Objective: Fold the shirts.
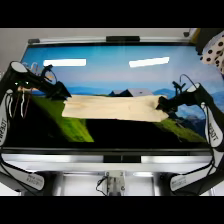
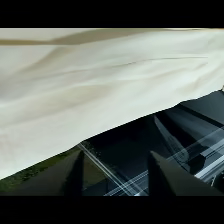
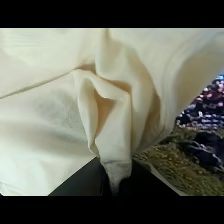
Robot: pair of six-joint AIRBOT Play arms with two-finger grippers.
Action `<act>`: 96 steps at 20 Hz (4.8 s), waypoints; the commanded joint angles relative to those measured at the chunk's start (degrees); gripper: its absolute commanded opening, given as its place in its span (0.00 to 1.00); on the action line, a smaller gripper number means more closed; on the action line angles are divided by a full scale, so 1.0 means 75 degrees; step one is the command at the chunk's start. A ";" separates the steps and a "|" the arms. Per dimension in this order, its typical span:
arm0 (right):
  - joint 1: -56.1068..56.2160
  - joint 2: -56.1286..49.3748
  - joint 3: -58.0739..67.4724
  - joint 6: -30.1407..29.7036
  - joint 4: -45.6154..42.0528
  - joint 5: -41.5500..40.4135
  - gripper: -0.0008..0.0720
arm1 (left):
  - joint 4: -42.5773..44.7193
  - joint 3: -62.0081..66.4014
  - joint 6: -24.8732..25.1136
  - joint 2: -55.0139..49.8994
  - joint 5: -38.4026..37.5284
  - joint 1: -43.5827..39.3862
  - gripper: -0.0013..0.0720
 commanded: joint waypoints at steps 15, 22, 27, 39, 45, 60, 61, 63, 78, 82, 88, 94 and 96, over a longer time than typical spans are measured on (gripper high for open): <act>0.0090 0.5018 0.0836 0.1478 0.0906 0.2958 0.10 | -0.3494 -0.0079 -0.0169 -0.1719 0.4523 -0.5184 0.07; 0.0090 0.5581 0.0836 0.1982 0.1306 0.2917 0.10 | -0.3573 0.0207 -0.0026 -0.2037 0.4523 -0.5732 0.06; 0.0516 0.5173 0.0836 0.1990 0.0962 0.2582 0.10 | -0.2795 0.0300 0.0318 -0.0991 0.3246 -0.3751 0.06; 0.4820 0.1058 0.0836 0.2253 0.1061 -0.1734 0.10 | -0.1035 0.0297 0.0210 0.3142 0.1346 0.0484 0.06; 0.5324 -0.0312 0.0836 0.1801 0.3299 -0.2955 0.26 | -0.1037 0.0283 0.0210 0.3689 0.1346 0.0554 0.06; 0.2052 0.2221 -0.0930 0.2766 -0.1888 0.1268 0.89 | -0.0970 -0.0571 0.0434 0.3649 0.1620 0.0513 0.06; 0.2069 0.2259 -0.1591 0.2623 -0.1378 0.0723 0.89 | -0.0970 -0.0574 0.0431 0.3649 0.1620 0.0513 0.06; 0.2090 0.2253 -0.2620 0.2229 0.0012 -0.0463 0.89 | -0.0970 -0.0571 0.0425 0.3649 0.1614 0.0513 0.06; 0.1402 0.1749 -0.1947 -0.1740 0.3803 -0.1804 0.10 | -0.0970 -0.0571 0.0405 0.3634 0.1617 0.0513 0.06; -0.0402 0.2040 -0.0029 -0.0388 0.1513 -0.1297 0.10 | -0.0970 -0.0574 0.0405 0.3634 0.1614 0.0513 0.06; -0.3888 0.2585 0.0519 0.0749 -0.0903 0.0023 0.10 | -0.0970 -0.0574 0.0201 0.3634 0.1614 0.0510 0.06; -0.6146 0.2594 -0.0326 0.1177 -0.2288 0.1553 0.10 | -0.0970 -0.0574 0.0052 0.3634 0.1617 0.0501 0.06; -0.6575 0.2722 -0.0953 0.1396 -0.2620 0.1571 0.10 | -0.0973 -0.0571 -0.0064 0.3637 0.1612 0.0469 0.06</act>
